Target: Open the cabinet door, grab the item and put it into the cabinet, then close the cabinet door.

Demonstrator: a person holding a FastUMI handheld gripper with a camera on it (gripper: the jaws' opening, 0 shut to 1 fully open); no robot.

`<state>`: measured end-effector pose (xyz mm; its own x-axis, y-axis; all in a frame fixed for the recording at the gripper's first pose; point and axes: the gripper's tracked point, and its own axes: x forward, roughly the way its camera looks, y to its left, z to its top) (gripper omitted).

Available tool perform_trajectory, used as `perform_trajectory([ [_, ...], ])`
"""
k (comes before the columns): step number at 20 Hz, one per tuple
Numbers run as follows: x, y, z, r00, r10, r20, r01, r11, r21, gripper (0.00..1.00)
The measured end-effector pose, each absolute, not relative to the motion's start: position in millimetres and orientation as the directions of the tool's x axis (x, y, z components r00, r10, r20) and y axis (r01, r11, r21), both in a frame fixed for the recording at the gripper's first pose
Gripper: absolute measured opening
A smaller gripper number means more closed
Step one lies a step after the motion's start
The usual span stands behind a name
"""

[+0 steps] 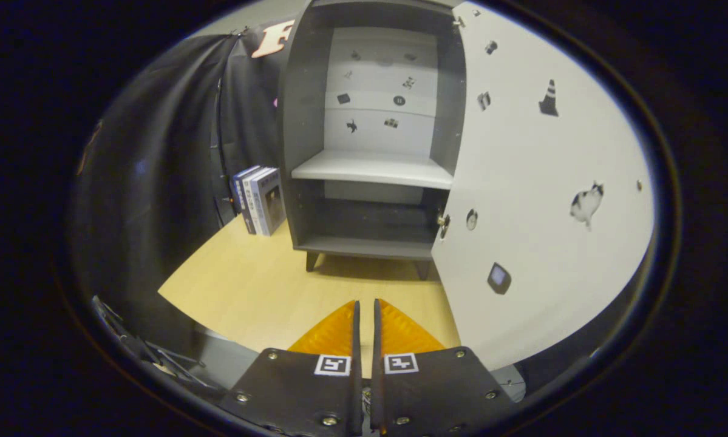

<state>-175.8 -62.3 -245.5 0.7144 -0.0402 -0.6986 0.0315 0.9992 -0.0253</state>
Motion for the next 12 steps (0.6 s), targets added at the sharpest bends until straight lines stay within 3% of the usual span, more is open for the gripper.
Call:
perform_trajectory([
  [4,-180.3,-46.3,-303.4,0.603,0.034,-0.797,-0.002,0.999,0.041,0.07],
  [5,-178.3,-45.6,-313.6,0.582,0.035,-0.813,-0.008,0.999,0.037,0.16],
  [8,-178.5,-43.2,-347.4,0.51,0.019,-0.86,-0.008,1.0,0.017,0.29],
  [12,-170.9,-39.4,-380.5,0.428,0.012,-0.904,0.028,0.999,0.027,0.31],
])
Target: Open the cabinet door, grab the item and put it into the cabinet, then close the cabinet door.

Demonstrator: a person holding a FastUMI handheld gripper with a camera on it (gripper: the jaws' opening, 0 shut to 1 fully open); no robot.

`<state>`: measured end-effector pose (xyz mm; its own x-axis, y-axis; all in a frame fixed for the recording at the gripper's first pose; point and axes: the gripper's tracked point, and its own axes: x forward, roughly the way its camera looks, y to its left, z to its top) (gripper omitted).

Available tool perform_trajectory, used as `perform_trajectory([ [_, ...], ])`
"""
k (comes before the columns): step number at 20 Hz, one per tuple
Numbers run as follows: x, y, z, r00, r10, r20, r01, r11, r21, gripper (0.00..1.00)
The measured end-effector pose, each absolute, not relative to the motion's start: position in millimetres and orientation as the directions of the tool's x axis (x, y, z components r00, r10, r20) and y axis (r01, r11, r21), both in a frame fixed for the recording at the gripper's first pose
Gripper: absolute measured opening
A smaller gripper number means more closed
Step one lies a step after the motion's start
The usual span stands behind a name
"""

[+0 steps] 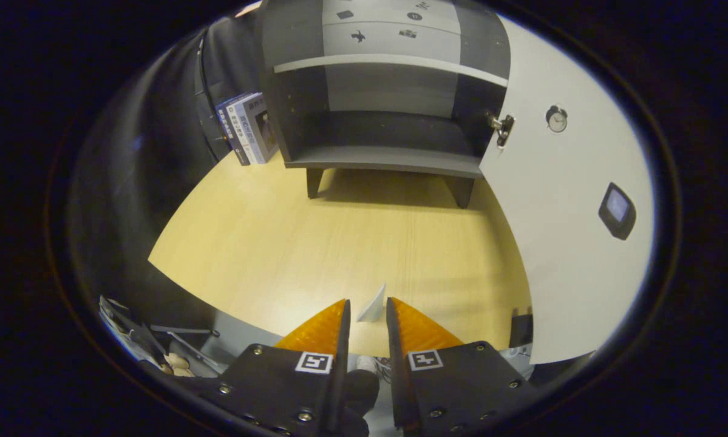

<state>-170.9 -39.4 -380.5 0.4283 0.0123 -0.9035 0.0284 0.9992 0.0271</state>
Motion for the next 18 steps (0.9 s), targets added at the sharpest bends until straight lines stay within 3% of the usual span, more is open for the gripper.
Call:
perform_trajectory([
  [7,-157.7,-48.0,-415.9,0.348,-0.073,-0.935,0.072,0.996,-0.051,0.31],
  [18,-167.3,-40.0,-460.4,0.252,-0.058,-0.966,0.035,0.998,-0.051,0.31],
])
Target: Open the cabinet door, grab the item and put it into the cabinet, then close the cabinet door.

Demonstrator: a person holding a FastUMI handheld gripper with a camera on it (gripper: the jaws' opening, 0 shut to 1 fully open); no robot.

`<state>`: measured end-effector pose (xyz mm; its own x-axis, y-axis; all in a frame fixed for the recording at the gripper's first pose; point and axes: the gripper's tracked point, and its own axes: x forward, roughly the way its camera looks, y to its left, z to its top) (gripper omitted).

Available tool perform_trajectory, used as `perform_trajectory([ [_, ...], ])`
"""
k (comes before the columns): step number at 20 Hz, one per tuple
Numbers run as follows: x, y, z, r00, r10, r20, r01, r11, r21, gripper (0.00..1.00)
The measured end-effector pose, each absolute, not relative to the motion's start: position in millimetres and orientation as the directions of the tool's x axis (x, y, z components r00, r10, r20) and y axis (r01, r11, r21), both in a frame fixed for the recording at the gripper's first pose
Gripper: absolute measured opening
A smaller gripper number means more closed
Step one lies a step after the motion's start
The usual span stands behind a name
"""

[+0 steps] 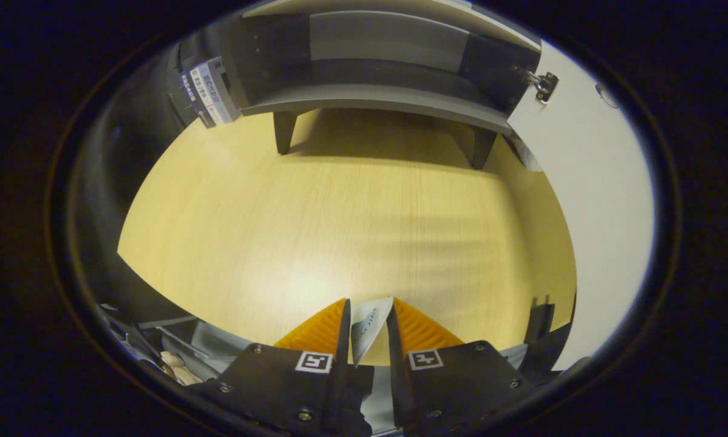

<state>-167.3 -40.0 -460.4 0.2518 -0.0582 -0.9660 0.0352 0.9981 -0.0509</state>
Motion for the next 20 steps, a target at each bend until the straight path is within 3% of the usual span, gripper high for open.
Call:
perform_trajectory([
  [14,-164.7,-39.8,-488.1,0.206,-0.077,-0.976,0.045,0.997,-0.069,0.31],
  [15,-164.8,-39.2,-487.9,0.188,-0.066,-0.98,0.037,0.998,-0.06,0.19],
  [18,-158.2,-42.4,-489.5,0.221,-0.083,-0.972,0.043,0.996,-0.076,0.19],
  [19,-160.9,-40.7,-486.5,0.196,-0.074,-0.978,0.039,0.997,-0.067,0.1],
  [20,-159.6,-37.9,-484.5,0.203,-0.057,-0.978,0.046,0.998,-0.048,0.1],
])
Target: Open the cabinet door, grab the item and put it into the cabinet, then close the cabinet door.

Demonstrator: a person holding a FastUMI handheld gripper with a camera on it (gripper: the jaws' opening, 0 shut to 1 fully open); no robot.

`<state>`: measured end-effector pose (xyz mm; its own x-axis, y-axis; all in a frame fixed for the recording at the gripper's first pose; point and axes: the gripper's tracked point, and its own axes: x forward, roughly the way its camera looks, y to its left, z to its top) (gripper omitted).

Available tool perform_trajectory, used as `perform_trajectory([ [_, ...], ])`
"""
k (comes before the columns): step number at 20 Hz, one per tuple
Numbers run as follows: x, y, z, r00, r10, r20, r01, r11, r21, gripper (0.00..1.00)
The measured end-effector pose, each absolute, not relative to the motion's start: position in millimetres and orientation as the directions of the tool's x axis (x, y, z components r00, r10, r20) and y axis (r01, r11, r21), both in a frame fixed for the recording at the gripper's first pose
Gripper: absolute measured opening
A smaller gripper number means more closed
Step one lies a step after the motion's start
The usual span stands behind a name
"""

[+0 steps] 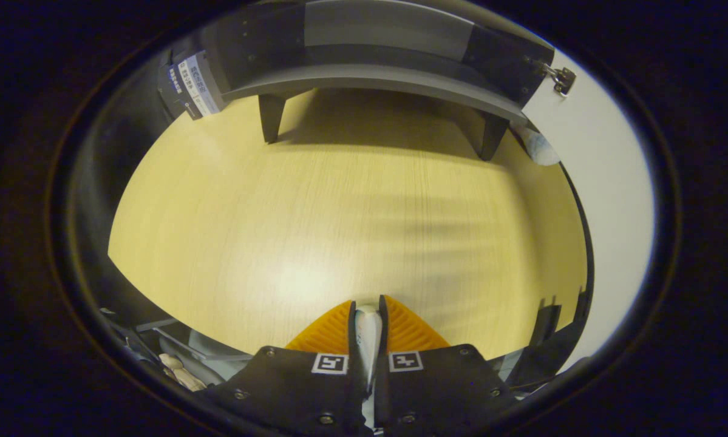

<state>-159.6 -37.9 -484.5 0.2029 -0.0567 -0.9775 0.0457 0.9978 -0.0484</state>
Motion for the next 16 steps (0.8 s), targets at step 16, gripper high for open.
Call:
perform_trajectory([
  [16,-112.0,-30.8,-383.7,0.347,0.045,-0.937,0.064,0.995,0.071,0.1],
])
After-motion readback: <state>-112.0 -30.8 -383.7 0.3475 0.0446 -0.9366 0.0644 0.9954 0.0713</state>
